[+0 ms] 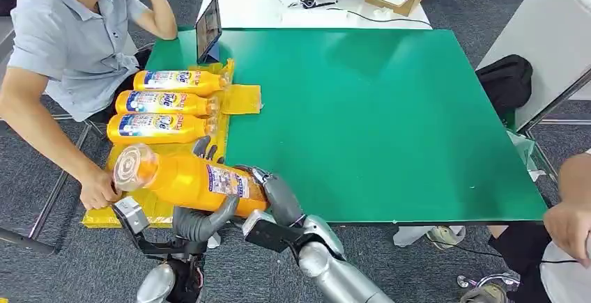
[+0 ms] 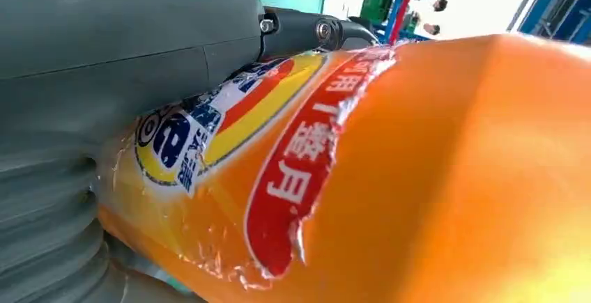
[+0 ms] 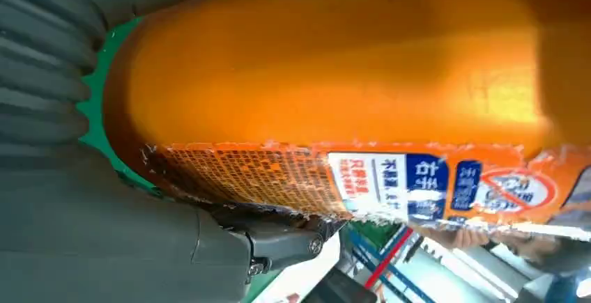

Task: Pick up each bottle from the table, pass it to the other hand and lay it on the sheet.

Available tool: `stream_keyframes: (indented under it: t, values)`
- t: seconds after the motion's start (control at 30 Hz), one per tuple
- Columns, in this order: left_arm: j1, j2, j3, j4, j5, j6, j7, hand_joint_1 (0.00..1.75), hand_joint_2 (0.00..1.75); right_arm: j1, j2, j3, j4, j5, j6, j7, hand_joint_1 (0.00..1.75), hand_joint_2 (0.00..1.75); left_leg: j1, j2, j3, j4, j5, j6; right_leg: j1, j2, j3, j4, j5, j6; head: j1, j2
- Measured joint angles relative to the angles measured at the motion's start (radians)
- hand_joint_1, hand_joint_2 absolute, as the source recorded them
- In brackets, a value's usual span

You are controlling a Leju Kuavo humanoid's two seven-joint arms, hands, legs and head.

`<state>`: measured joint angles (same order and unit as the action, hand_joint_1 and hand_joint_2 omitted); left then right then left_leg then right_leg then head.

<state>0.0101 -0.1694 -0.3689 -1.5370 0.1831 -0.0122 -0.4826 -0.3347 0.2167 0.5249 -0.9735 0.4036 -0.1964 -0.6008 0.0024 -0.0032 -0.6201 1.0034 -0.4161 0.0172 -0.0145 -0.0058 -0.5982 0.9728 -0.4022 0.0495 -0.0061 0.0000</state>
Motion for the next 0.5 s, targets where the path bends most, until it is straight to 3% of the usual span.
stream_keyframes:
  t: [0.03, 0.07, 0.1, 0.13, 0.37, 0.43, 0.5]
  values:
    - [-0.001, 0.001, -0.001, 0.0, -0.011, 0.002, -0.006, 0.0, 1.75, -0.008, 0.002, 0.002, 0.011, -0.01, 0.011, 0.007, 1.75, 1.75, 0.0, 0.0, 0.0, 0.0, 0.0, 0.0, 0.0, 0.0, 0.0, 0.0, 0.0, 0.0, 0.0, 0.0]
    - [-0.002, 0.002, -0.002, 0.0, -0.016, 0.002, -0.008, 0.31, 1.75, -0.016, 0.003, 0.002, 0.021, -0.024, 0.025, 0.012, 1.75, 1.75, 0.0, 0.0, 0.0, 0.0, 0.0, 0.0, 0.0, 0.0, 0.0, 0.0, 0.0, 0.0, 0.0, 0.0]
    - [-0.004, 0.003, -0.002, 0.0, -0.017, 0.002, -0.007, 1.48, 1.75, -0.022, 0.006, 0.001, 0.03, -0.043, 0.041, 0.015, 1.75, 1.75, 0.0, 0.0, 0.0, 0.0, 0.0, 0.0, 0.0, 0.0, 0.0, 0.0, 0.0, 0.0, 0.0, 0.0]
    - [-0.006, 0.008, -0.002, 0.001, -0.018, 0.002, -0.005, 1.75, 1.75, -0.027, 0.009, 0.001, 0.038, -0.054, 0.053, 0.016, 1.75, 1.75, 0.0, 0.0, 0.0, 0.0, 0.0, 0.0, 0.0, 0.0, 0.0, 0.0, 0.0, 0.0, 0.0, 0.0]
    - [-0.026, 0.027, 0.019, 0.027, 0.032, -0.066, 0.021, 1.75, 1.75, -0.078, 0.013, 0.021, 0.089, -0.038, 0.139, 0.051, 1.73, 1.75, 0.0, 0.001, 0.0, 0.0, 0.0, 0.0, 0.0, 0.0, 0.0, 0.0, 0.0, 0.0, 0.0, 0.0]
    - [-0.028, 0.029, 0.028, 0.039, 0.05, -0.1, 0.023, 1.75, 1.75, -0.098, 0.013, 0.037, 0.113, -0.032, 0.162, 0.05, 0.0, 1.75, 0.0, 0.0, 0.0, 0.0, 0.0, 0.0, 0.0, 0.0, 0.0, 0.0, 0.0, 0.0, 0.0, 0.0]
    - [-0.028, 0.03, 0.038, 0.049, 0.07, -0.119, 0.029, 1.75, 1.75, -0.11, 0.013, 0.046, 0.129, -0.032, 0.176, 0.05, 0.0, 1.75, 0.0, 0.0, 0.0, 0.0, 0.0, 0.0, 0.0, 0.0, 0.0, 0.0, 0.0, 0.0, 0.0, 0.0]
